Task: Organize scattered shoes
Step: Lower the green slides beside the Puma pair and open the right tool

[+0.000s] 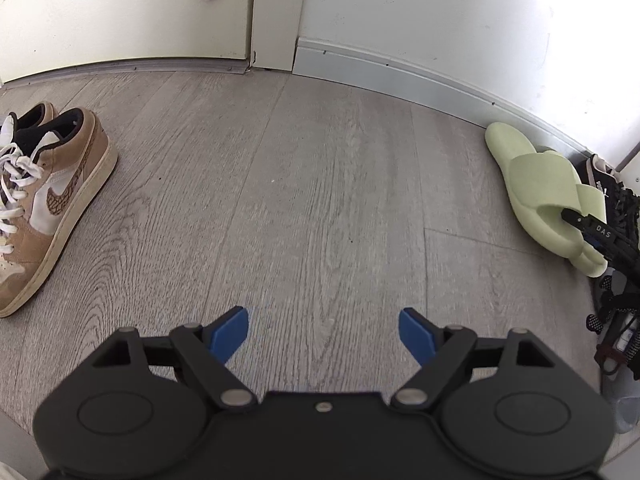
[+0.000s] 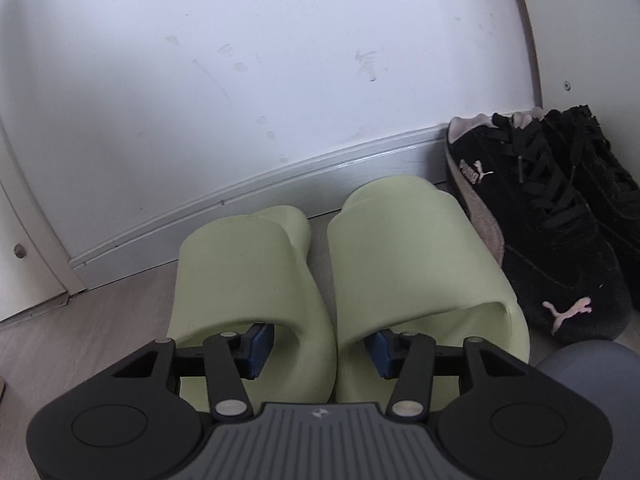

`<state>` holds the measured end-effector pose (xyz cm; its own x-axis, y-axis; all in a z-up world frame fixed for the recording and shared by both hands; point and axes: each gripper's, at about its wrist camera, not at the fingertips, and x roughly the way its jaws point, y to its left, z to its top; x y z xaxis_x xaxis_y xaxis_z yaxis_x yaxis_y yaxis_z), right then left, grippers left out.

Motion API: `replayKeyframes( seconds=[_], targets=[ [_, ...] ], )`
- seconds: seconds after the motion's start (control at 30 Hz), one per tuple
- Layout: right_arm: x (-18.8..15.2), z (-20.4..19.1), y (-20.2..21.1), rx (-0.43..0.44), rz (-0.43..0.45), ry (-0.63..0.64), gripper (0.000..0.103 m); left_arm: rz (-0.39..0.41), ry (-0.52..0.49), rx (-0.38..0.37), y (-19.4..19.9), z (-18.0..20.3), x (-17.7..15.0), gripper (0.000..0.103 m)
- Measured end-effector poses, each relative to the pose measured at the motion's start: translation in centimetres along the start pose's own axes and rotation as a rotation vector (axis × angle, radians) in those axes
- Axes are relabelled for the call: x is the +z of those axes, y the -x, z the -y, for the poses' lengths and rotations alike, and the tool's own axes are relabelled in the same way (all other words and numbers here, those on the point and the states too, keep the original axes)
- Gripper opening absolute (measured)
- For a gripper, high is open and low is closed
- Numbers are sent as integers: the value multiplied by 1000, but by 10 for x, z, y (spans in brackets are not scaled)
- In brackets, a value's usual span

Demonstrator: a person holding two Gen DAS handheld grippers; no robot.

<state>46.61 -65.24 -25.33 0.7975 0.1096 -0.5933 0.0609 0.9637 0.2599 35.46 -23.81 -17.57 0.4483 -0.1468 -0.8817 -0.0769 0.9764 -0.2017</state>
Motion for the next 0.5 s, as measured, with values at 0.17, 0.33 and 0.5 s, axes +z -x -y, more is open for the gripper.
replayKeyframes(
  seconds=[0.17, 0.33, 0.5],
  targets=[
    [-1, -27, -4, -91, -70, 190, 68, 2, -16, 2, 3, -3, -1, 83],
    [-7, -37, 19, -79, -88, 167, 85, 9, -17, -3, 6, -8, -1, 83],
    [-13, -45, 45, -50, -94, 110, 86, 29, 19, -24, 14, -20, 0, 83]
  ],
)
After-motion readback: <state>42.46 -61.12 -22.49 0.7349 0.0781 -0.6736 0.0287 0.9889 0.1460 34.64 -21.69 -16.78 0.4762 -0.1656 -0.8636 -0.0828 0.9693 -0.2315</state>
